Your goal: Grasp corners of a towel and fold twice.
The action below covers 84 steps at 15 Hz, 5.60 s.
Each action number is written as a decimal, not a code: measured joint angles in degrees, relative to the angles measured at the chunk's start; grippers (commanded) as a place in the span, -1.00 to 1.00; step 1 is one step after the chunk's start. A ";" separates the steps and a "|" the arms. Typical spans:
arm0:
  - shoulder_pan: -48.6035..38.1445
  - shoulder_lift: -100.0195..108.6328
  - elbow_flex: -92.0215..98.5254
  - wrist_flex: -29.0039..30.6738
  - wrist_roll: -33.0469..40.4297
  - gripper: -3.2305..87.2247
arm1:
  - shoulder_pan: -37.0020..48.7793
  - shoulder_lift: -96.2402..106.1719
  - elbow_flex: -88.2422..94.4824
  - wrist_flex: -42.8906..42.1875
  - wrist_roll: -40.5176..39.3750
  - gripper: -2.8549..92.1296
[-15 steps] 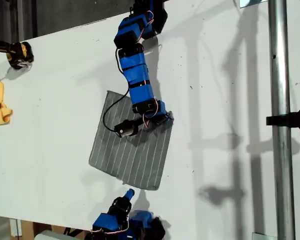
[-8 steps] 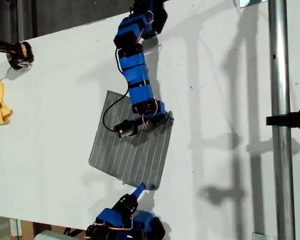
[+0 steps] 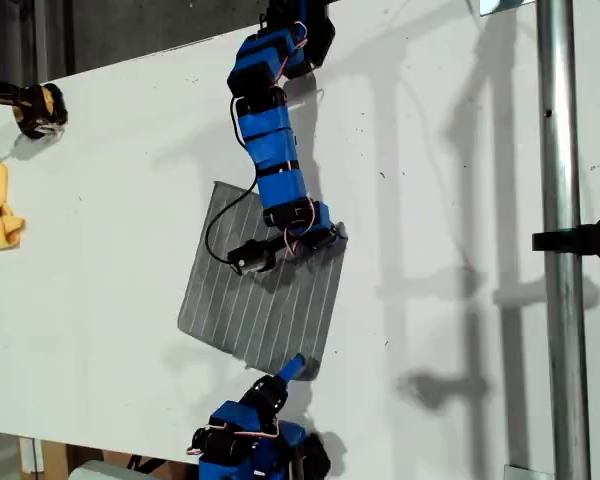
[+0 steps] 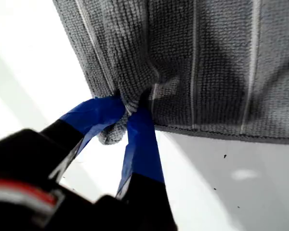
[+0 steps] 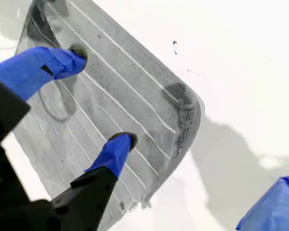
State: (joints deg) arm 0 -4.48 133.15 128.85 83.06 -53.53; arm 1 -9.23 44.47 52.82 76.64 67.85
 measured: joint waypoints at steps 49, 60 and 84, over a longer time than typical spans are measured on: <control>-6.50 -10.72 -10.46 -9.40 -0.18 -0.95 | 2.72 28.13 14.33 -1.76 -5.27 -0.94; -31.73 -37.53 -36.47 -14.77 25.75 -0.95 | 29.88 45.09 27.25 3.08 -16.52 -0.94; -36.65 -54.93 -37.18 -15.73 23.91 -0.95 | 23.55 34.19 36.56 0.26 -12.04 -0.94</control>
State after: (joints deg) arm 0 -41.13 78.22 91.67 67.32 -29.62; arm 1 14.33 78.66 89.38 76.90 55.81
